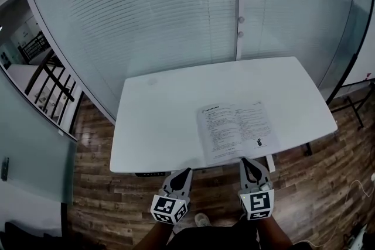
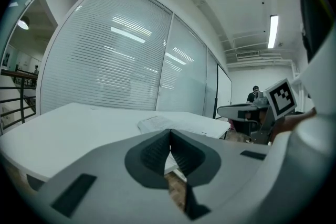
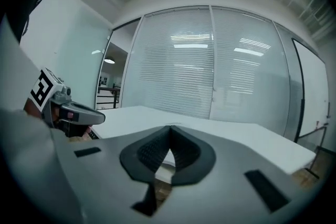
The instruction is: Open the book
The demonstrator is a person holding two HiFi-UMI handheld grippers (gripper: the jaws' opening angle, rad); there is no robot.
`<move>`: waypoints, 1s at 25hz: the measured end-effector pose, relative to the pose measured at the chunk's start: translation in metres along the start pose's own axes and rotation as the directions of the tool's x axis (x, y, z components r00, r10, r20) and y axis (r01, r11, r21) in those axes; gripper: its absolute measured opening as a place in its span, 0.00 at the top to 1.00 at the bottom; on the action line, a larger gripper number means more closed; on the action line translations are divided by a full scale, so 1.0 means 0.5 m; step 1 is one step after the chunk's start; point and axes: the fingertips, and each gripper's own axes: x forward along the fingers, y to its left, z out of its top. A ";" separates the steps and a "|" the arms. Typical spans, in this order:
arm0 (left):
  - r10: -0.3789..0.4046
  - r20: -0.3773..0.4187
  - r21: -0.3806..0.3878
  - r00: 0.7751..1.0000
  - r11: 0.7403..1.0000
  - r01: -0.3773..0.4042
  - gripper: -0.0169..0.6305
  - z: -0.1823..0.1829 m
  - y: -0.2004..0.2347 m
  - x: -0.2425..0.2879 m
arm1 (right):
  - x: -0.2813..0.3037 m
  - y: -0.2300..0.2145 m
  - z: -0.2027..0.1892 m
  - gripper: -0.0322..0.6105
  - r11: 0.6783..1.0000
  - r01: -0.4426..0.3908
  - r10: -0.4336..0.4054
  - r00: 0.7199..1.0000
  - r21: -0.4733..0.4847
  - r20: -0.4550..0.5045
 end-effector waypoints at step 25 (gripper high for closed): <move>-0.047 -0.021 0.018 0.999 0.999 0.048 0.95 -0.016 -0.073 0.051 | -0.035 -0.055 -0.001 0.95 1.000 0.026 -0.026 1.000 0.009 -0.006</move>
